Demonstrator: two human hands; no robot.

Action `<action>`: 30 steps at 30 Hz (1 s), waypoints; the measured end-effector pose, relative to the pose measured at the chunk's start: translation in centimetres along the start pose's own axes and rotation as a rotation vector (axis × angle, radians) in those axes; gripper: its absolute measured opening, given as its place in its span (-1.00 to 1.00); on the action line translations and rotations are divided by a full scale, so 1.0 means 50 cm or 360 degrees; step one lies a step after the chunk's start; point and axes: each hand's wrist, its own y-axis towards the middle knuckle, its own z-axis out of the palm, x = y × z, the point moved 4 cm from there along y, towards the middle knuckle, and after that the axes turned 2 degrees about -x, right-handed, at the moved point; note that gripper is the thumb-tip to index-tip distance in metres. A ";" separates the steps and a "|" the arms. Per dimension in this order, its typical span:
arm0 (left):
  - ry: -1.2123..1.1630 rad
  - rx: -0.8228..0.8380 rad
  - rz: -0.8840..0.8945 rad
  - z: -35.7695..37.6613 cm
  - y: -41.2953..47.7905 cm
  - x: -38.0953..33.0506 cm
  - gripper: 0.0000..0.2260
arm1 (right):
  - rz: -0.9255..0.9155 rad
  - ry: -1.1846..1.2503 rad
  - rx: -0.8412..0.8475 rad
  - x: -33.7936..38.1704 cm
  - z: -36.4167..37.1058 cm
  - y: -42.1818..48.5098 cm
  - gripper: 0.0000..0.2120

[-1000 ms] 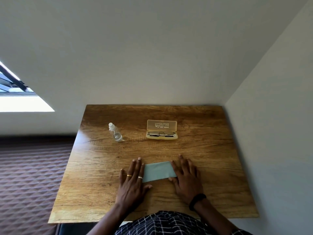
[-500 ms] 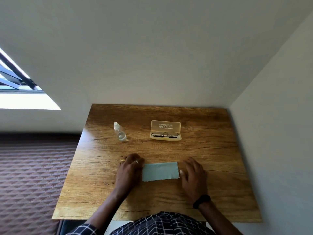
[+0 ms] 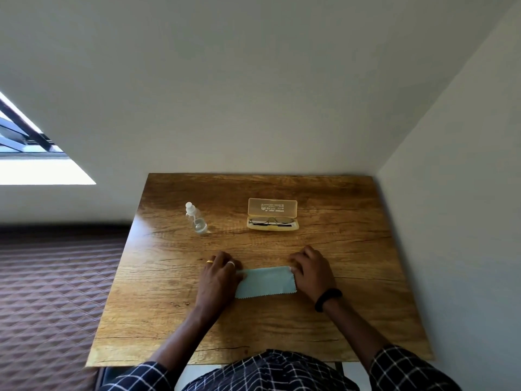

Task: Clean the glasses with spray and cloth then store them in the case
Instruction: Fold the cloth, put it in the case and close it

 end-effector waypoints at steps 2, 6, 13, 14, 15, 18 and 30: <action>-0.0032 0.0002 -0.0054 0.004 0.001 0.003 -0.77 | -0.0020 -0.0029 0.0034 0.005 -0.001 0.005 -0.85; -0.0011 0.0025 -0.0136 0.012 0.001 0.004 -0.70 | 0.0065 -0.0006 0.0106 0.006 -0.002 0.012 -0.92; 0.0034 -0.0020 -0.0178 0.018 0.025 -0.003 -0.73 | 0.0439 0.0251 0.0239 -0.008 -0.004 0.008 -0.94; 0.0031 -0.0008 -0.0178 0.019 0.034 -0.005 -0.75 | 0.0503 0.0294 0.0235 -0.012 -0.006 0.006 -0.93; 0.0026 -0.0001 -0.0180 0.021 0.041 -0.008 -0.76 | 0.0559 0.0333 0.0229 -0.016 -0.009 0.003 -0.93; 0.0058 0.0033 -0.0094 0.025 0.046 -0.024 -0.74 | 0.0690 0.0394 0.0215 -0.030 -0.016 -0.006 -0.93; 0.0167 0.0091 0.0065 0.034 -0.012 -0.060 -0.58 | 0.0833 0.0686 0.0209 -0.040 -0.036 -0.039 -0.79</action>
